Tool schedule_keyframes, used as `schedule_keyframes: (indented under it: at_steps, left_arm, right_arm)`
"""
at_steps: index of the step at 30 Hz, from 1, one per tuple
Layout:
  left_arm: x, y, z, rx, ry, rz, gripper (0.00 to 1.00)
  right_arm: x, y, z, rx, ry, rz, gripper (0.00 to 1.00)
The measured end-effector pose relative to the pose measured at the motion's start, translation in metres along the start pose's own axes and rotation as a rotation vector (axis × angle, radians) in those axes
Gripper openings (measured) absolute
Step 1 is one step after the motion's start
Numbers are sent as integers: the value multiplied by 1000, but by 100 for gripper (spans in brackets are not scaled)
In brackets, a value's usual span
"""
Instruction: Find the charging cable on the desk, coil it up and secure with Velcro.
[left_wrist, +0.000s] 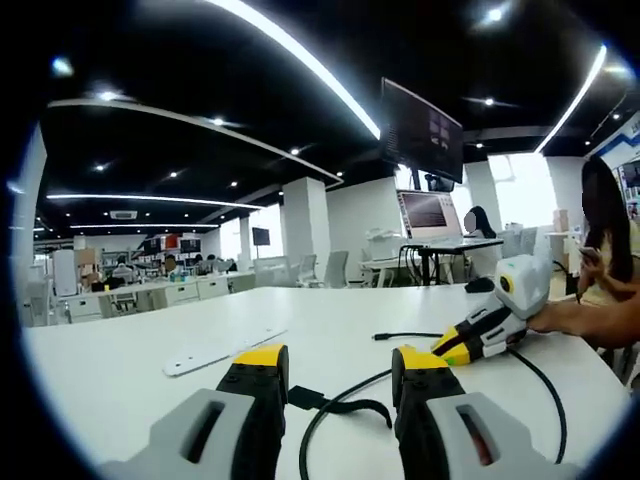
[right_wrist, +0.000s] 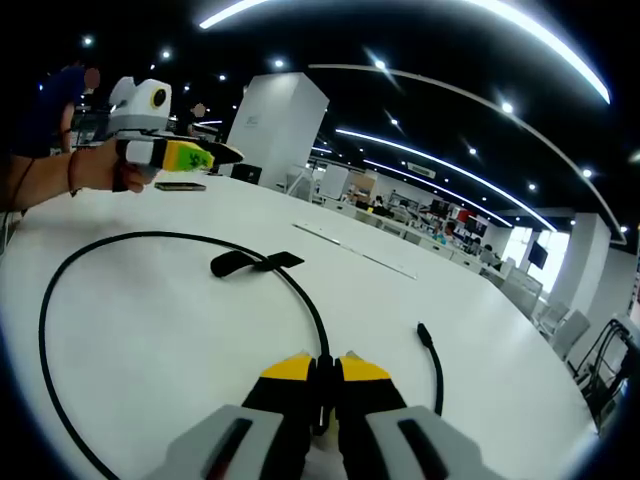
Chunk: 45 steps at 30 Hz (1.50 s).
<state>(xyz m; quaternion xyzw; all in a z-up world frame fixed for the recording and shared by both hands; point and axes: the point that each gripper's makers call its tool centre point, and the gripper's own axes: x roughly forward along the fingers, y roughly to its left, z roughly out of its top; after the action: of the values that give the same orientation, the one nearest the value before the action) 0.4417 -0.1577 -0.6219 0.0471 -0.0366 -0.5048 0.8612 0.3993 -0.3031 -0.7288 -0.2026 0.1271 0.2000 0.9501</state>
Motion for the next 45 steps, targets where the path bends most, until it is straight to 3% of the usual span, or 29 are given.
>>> schedule_keyframes:
  at_steps: [32, 45]
  left_arm:
    - [52, -23, 15, 111, 79, -166, 42]
    - [73, -37, 13, 99, 88, -216, 42]
  right_arm:
    - [-2, 7, 6, 8, -5, 3, 10]
    - [-5, 10, 5, 9, -5, 5, 10]
